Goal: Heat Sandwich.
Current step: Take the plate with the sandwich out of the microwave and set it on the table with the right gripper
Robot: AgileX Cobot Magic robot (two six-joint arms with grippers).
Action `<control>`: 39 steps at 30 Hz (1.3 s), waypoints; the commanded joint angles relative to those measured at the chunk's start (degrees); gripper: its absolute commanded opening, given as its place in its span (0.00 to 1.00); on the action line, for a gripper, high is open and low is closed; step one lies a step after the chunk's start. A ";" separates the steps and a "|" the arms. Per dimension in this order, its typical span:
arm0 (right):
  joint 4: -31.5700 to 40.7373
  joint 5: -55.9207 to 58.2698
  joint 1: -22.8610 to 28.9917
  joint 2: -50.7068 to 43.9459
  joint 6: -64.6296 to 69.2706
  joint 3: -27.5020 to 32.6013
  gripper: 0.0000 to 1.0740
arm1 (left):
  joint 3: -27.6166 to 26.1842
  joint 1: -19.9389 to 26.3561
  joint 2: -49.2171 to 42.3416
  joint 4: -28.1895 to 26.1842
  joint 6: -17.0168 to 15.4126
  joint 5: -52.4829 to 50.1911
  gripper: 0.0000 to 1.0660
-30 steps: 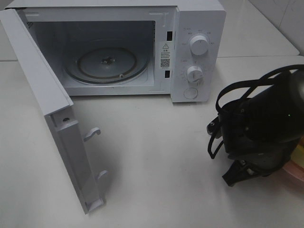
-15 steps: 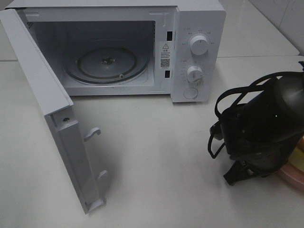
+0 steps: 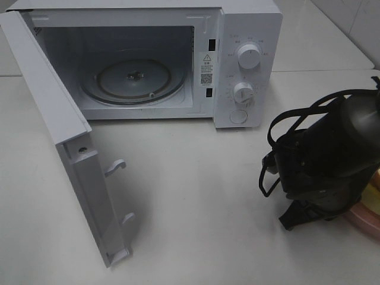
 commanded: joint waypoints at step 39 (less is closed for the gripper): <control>34.49 -1.20 -0.23 -37.59 -41.14 -0.17 0.73 | 0.17 0.11 -1.26 0.11 0.00 -0.29 0.95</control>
